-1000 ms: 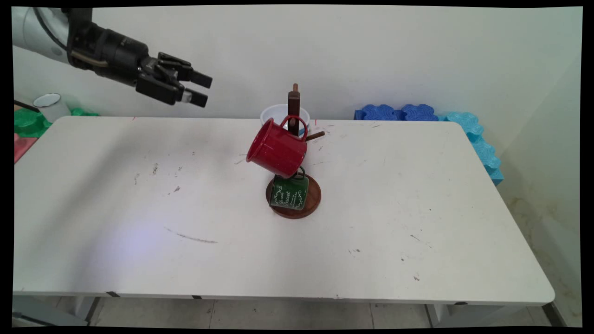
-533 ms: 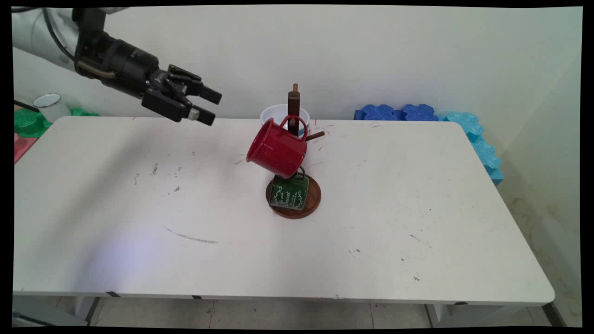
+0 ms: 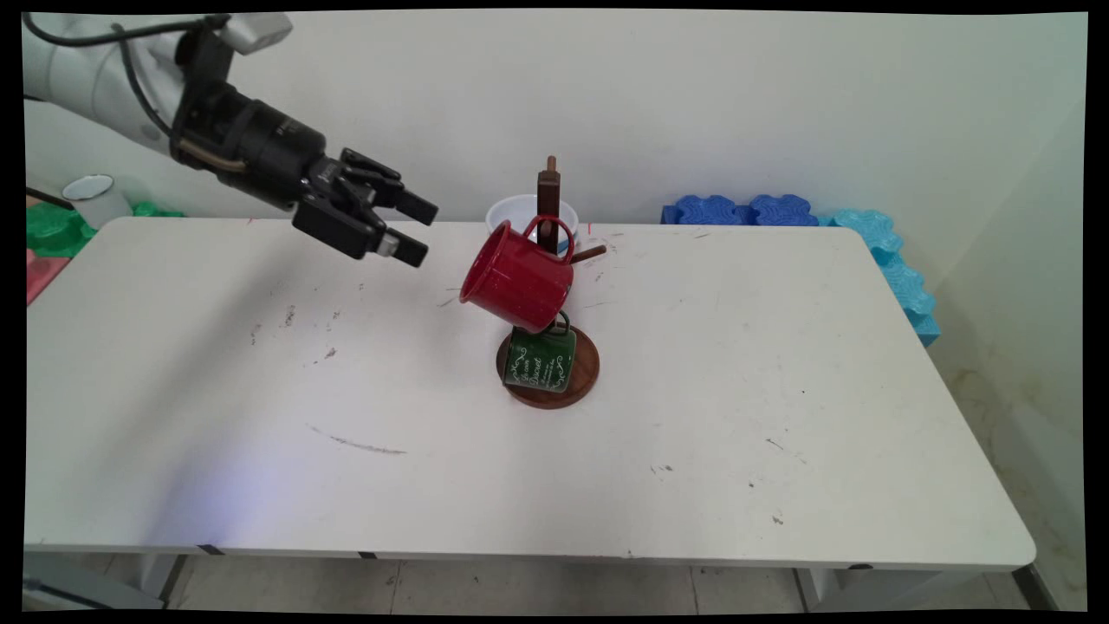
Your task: Pick up the red mug from the rack
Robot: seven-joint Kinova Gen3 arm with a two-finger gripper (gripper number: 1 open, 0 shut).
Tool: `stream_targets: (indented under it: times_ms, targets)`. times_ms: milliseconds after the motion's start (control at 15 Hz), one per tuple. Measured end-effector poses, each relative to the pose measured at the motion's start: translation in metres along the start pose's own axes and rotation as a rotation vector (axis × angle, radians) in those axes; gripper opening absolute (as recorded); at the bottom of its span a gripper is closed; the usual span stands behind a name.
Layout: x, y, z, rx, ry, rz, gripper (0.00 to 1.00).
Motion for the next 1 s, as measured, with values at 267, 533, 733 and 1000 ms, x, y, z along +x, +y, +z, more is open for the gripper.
stream_targets:
  times_ms: [267,533,733,1000]
  targets:
    - [0.001,0.003,0.016,-0.005,-0.016,-0.009,1.0]
    - [0.001,0.004,0.032,-0.006,-0.03,-0.013,1.0]
    - [0.002,0.002,0.041,-0.007,-0.036,-0.01,1.0]
    - [0.002,0.001,0.052,-0.007,-0.04,-0.007,1.0]
